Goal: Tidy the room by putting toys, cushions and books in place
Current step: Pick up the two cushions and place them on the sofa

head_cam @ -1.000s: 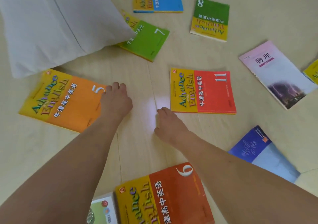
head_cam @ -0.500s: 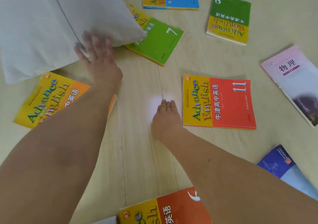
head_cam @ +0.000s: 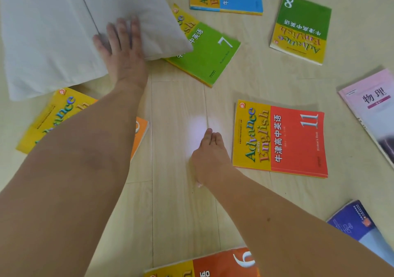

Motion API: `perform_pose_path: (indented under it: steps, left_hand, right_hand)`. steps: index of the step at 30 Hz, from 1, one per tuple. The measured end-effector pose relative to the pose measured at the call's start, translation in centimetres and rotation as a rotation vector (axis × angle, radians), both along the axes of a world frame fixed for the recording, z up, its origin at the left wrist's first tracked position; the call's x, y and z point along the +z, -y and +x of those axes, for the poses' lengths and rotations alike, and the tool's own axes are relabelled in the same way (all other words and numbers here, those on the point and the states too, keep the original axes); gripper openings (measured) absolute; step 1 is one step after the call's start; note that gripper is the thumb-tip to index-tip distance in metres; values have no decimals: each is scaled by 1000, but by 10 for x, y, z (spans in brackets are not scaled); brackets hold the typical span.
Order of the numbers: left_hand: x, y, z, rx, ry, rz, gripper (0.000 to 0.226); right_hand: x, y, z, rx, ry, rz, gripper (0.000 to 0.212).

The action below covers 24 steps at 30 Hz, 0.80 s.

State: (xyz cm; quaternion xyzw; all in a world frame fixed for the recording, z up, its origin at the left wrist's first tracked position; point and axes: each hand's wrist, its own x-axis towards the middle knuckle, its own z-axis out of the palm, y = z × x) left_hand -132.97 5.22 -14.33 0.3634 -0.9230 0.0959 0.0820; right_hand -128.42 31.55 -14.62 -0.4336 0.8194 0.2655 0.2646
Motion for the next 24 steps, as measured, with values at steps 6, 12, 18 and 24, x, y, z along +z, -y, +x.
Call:
perform_pose_path:
  steps: [6,12,18,24]
  left_hand:
    - [3,10,-6,-76,-37,97,49]
    - [28,-6,6,-193,-138,62,37]
    - [84,-66,36,-371,-315,14,18]
    - [96,-187,106,-507,-374,199,44]
  right_hand:
    - [-3,-6,-3,-1,13,-13,81]
    - [-3,-9,-3,-9,-2,6,109]
    - [0,-16,2,-33,-24,-46,106]
    - [49,-66,-8,-1327,956,-758,49]
